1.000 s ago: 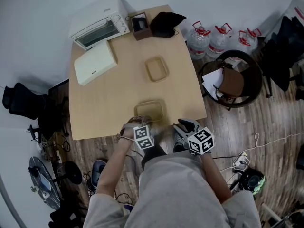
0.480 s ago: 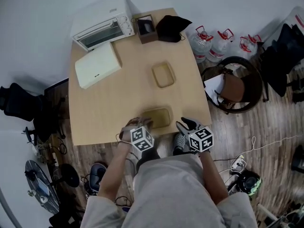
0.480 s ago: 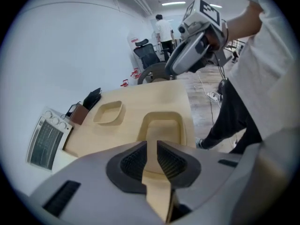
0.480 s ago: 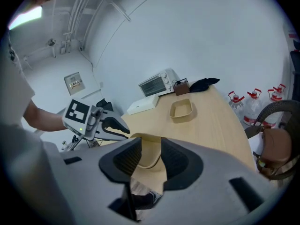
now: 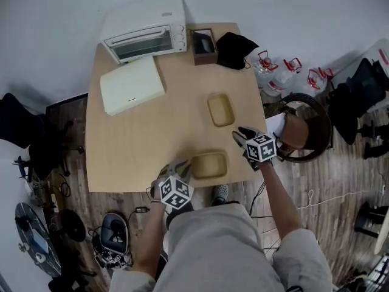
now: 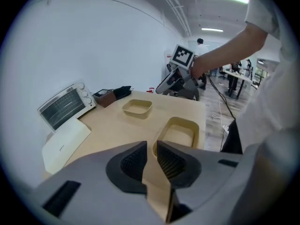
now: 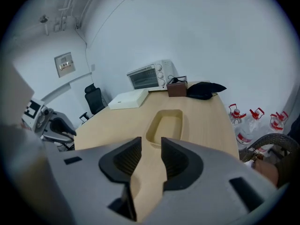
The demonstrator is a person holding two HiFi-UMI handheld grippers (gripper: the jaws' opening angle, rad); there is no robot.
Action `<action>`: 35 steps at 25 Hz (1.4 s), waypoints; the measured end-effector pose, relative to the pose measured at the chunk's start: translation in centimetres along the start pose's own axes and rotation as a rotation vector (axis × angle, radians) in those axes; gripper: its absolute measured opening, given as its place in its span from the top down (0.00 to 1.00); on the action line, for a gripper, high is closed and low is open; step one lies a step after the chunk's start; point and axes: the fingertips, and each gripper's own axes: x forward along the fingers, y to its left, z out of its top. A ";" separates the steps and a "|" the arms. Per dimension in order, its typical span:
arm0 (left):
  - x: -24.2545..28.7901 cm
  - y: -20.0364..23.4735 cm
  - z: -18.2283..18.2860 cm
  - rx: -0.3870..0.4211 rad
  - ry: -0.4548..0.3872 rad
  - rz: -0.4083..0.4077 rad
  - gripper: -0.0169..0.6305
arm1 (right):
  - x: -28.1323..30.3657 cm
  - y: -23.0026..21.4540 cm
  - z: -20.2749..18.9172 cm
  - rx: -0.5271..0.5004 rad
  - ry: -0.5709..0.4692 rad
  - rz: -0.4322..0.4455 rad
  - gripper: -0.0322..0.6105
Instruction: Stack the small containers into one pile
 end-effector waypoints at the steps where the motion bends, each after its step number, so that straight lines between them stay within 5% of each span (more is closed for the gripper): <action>1: -0.2 0.4 -0.3 -0.042 -0.009 0.007 0.88 | 0.9 -0.9 0.6 0.015 0.010 -0.007 0.74; 14: -2.3 2.9 -2.1 -0.557 -0.138 0.124 0.88 | 9.1 -9.0 3.1 0.115 0.174 -0.061 0.75; 25: -3.4 1.7 -2.3 -0.722 -0.175 0.228 0.97 | 12.4 -9.6 2.1 0.094 0.240 -0.034 0.77; 35: -4.2 0.5 -3.2 -0.746 -0.154 0.248 0.97 | 12.8 -9.7 1.8 0.092 0.259 -0.056 0.88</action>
